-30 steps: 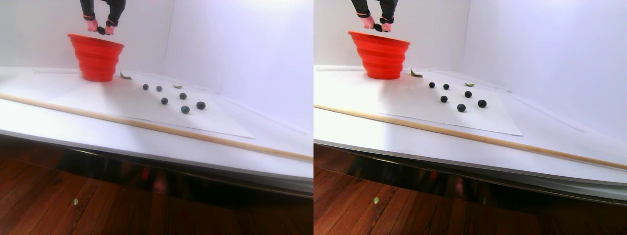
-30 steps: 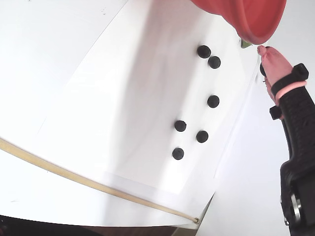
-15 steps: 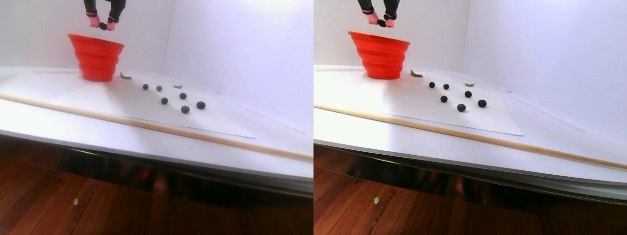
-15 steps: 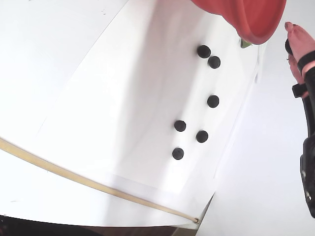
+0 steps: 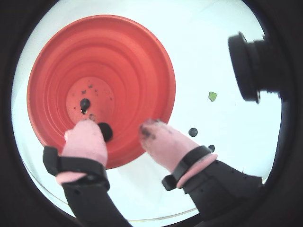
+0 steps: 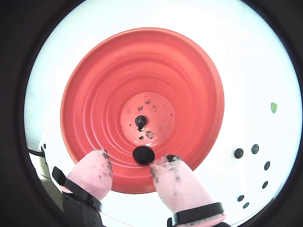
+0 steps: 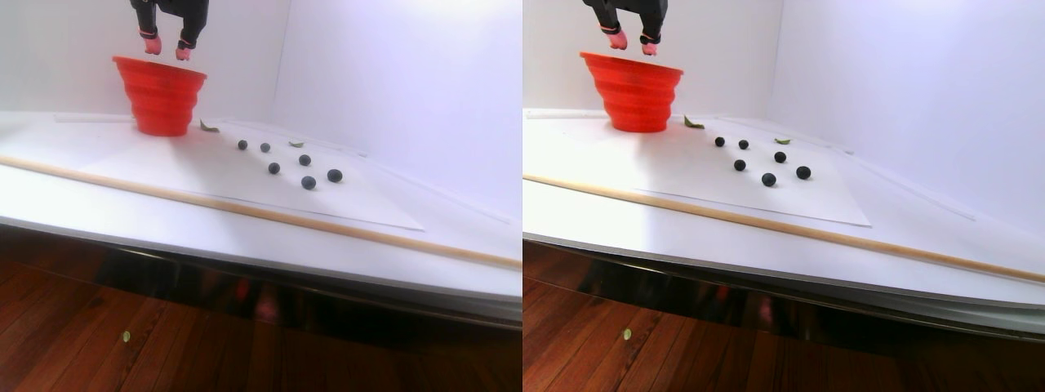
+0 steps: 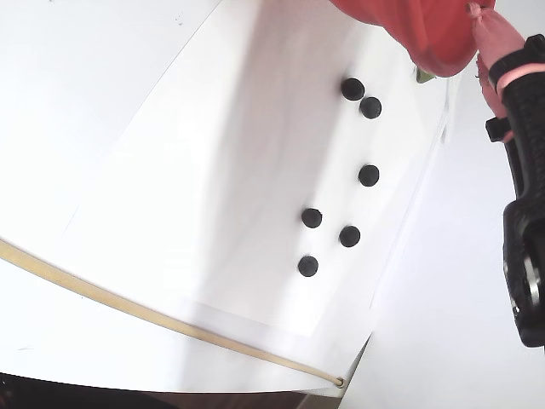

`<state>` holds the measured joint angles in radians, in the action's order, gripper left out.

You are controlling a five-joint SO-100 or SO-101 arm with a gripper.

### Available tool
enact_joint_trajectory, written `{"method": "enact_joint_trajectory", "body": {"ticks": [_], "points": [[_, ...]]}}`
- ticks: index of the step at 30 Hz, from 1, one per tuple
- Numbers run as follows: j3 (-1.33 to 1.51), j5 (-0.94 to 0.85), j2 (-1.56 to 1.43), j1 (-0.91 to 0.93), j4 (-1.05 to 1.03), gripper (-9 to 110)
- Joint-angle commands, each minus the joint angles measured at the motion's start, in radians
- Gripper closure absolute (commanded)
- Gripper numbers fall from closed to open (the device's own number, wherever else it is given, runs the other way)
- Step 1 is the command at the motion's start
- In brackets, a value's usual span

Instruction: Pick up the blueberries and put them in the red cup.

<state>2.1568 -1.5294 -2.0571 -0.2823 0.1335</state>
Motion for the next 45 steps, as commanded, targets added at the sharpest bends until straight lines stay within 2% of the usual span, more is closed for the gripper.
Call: {"method": "enact_joint_trajectory", "body": {"ticks": [1,45], "points": [[-0.104,0.002,-0.034,0.015,0.025,83],[-0.037,-0.012,-0.189,0.172,-0.095,86]]}}
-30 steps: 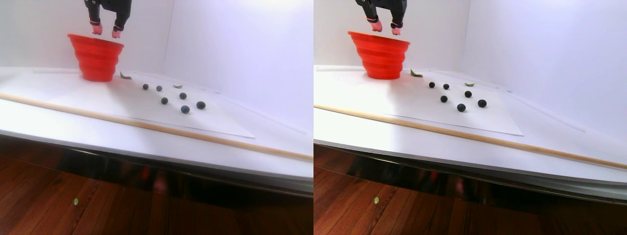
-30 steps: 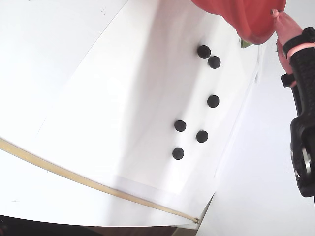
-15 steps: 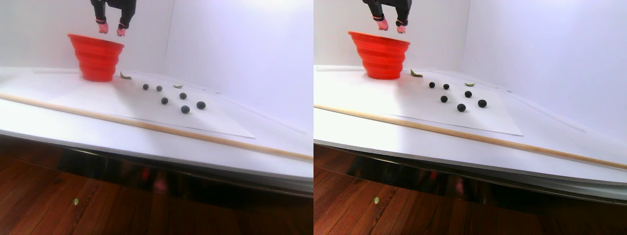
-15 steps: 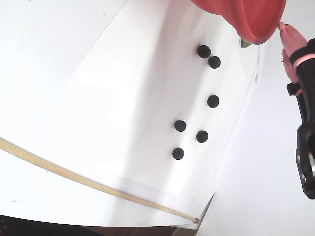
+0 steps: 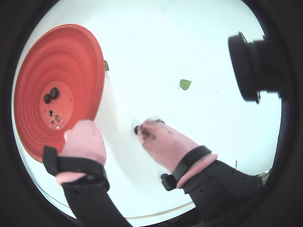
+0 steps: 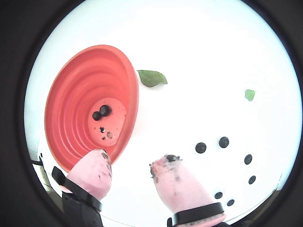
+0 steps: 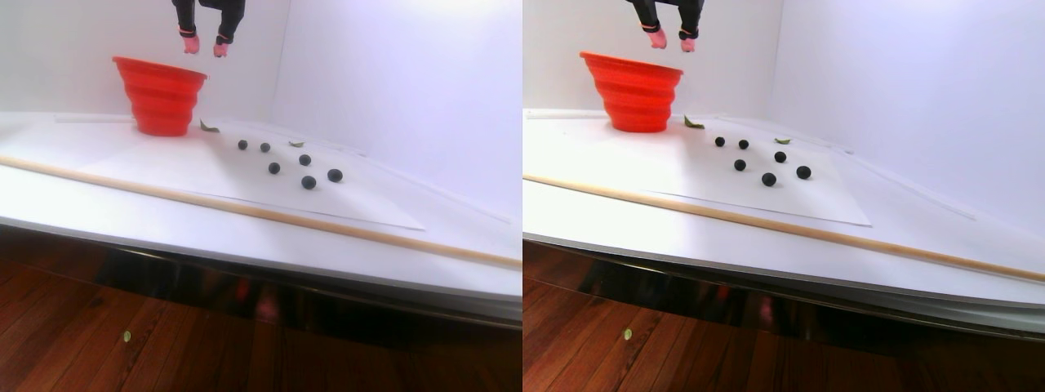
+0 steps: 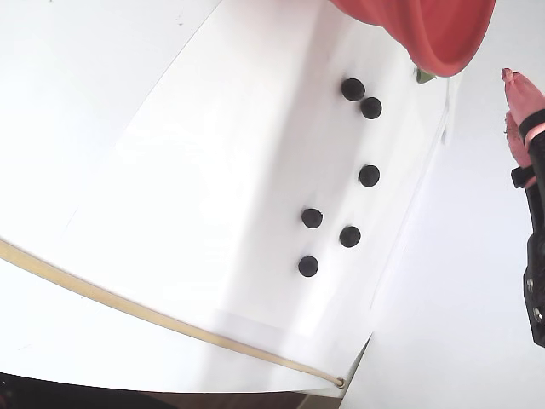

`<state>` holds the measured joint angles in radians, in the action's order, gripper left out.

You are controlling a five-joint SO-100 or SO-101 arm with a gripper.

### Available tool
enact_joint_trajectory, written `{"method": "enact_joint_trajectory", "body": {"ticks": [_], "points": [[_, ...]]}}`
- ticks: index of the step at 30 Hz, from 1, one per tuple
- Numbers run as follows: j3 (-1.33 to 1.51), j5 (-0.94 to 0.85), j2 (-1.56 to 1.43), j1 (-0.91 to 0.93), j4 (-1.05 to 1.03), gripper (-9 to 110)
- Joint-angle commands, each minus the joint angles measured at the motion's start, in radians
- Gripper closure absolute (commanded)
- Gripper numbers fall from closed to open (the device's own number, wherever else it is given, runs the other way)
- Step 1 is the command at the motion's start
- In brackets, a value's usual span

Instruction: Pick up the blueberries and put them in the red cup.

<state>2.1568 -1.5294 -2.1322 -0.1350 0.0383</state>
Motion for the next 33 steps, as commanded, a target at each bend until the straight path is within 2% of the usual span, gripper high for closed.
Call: {"method": "enact_joint_trajectory", "body": {"ticks": [1,33], "points": [[-0.037,-0.012,-0.114,0.032,-0.006,86],[-0.012,-0.023,0.060,0.172,0.023,86]]}}
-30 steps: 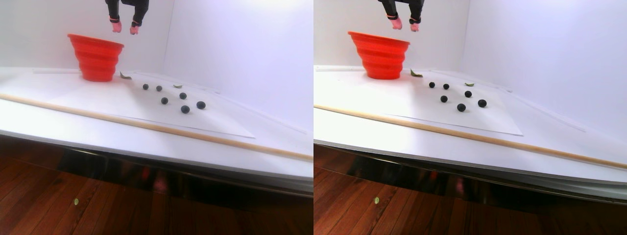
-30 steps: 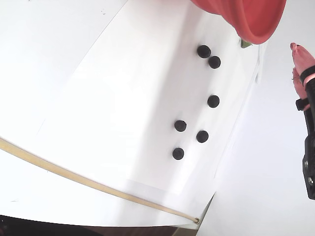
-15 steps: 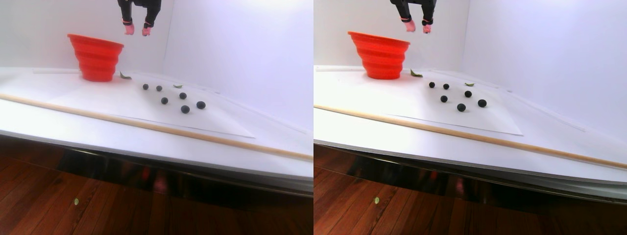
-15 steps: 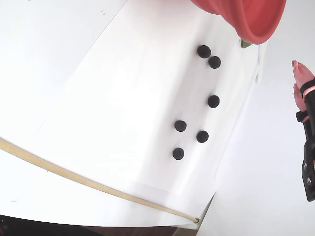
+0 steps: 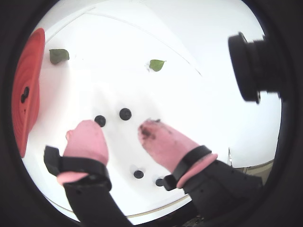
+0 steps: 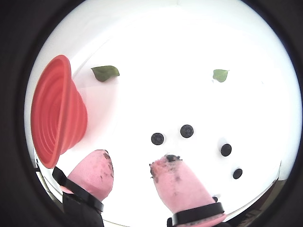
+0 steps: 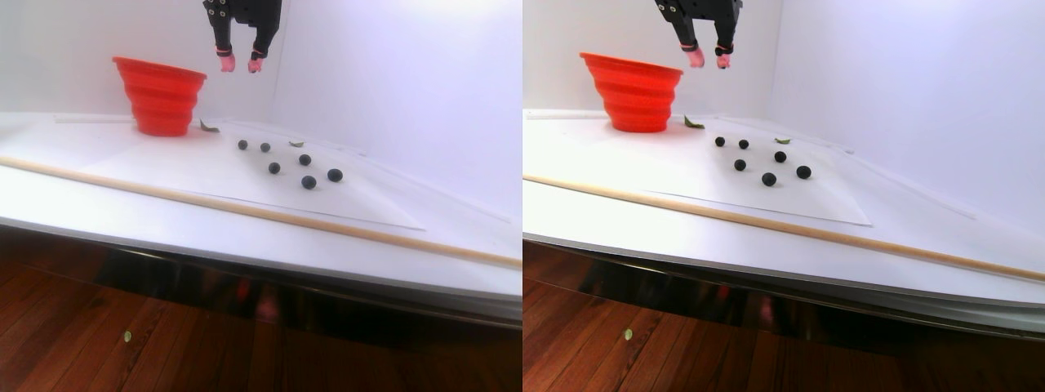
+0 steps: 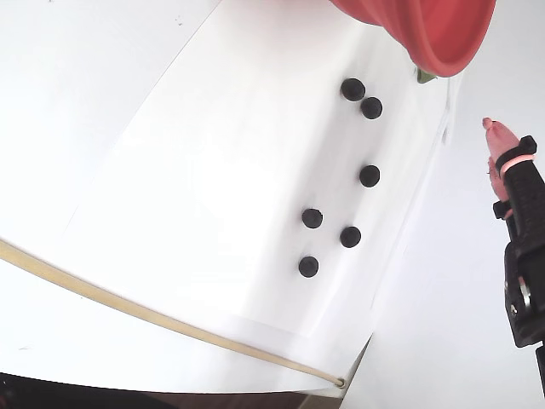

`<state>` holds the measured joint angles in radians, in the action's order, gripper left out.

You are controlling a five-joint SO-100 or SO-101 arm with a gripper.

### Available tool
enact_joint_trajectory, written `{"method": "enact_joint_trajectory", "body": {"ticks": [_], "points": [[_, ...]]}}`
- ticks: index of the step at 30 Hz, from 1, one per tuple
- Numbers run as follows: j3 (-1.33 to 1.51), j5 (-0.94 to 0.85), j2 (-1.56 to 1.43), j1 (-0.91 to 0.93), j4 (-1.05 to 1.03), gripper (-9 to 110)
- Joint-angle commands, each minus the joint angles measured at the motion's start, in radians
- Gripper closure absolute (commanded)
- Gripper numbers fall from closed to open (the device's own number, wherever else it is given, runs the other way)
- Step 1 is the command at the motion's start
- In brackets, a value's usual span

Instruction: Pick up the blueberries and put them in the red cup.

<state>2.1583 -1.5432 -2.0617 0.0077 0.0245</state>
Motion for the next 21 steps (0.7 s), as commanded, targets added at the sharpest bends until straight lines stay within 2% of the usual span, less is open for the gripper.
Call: {"method": "enact_joint_trajectory", "body": {"ticks": [1,21], "points": [[-0.012,-0.009,0.000,0.032,0.044,86],[-0.075,0.006,0.181,0.057,0.104,85]]}}
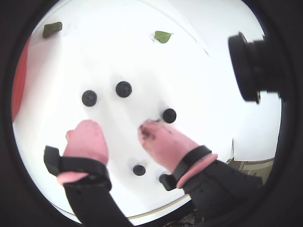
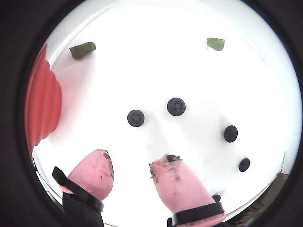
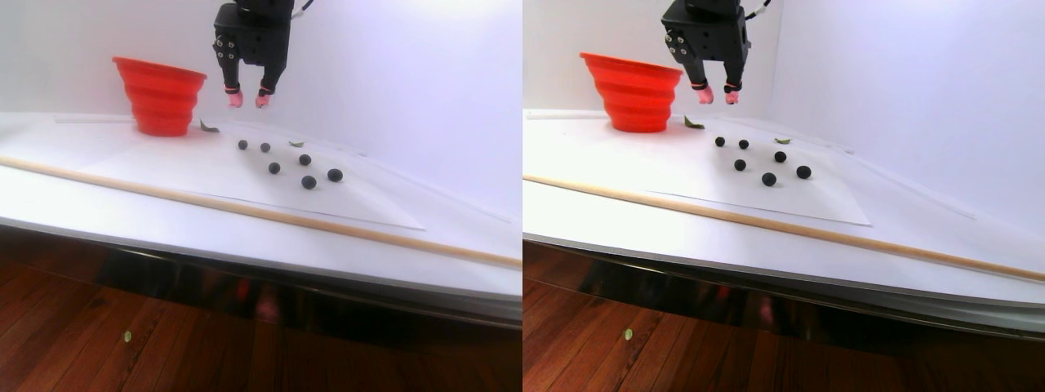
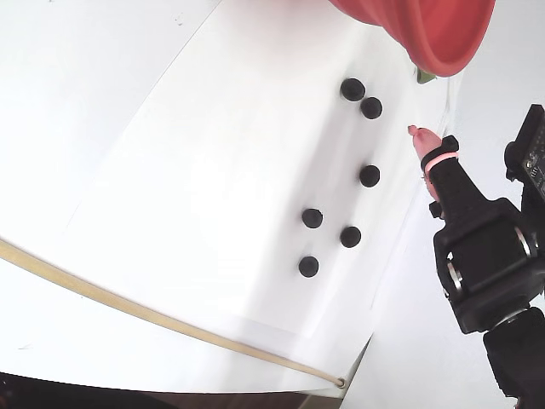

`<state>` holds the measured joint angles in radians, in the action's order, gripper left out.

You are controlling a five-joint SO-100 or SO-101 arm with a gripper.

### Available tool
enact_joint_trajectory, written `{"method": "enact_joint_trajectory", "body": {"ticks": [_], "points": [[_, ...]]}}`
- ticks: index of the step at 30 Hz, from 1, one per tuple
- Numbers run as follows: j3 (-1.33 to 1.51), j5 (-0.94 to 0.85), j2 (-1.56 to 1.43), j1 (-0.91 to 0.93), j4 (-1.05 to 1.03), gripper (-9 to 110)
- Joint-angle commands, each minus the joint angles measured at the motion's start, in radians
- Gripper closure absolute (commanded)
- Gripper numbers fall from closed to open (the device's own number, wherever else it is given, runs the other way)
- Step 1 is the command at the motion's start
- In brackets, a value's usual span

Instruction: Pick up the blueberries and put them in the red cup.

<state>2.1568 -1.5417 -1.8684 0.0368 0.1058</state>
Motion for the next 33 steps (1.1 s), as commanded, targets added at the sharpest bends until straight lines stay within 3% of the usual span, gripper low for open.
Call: {"method": "enact_joint_trajectory", "body": {"ticks": [1,33], "points": [[-0.080,0.005,-0.003,0.026,0.025,85],[-0.247,0.072,0.221,0.011,0.104,82]]}}
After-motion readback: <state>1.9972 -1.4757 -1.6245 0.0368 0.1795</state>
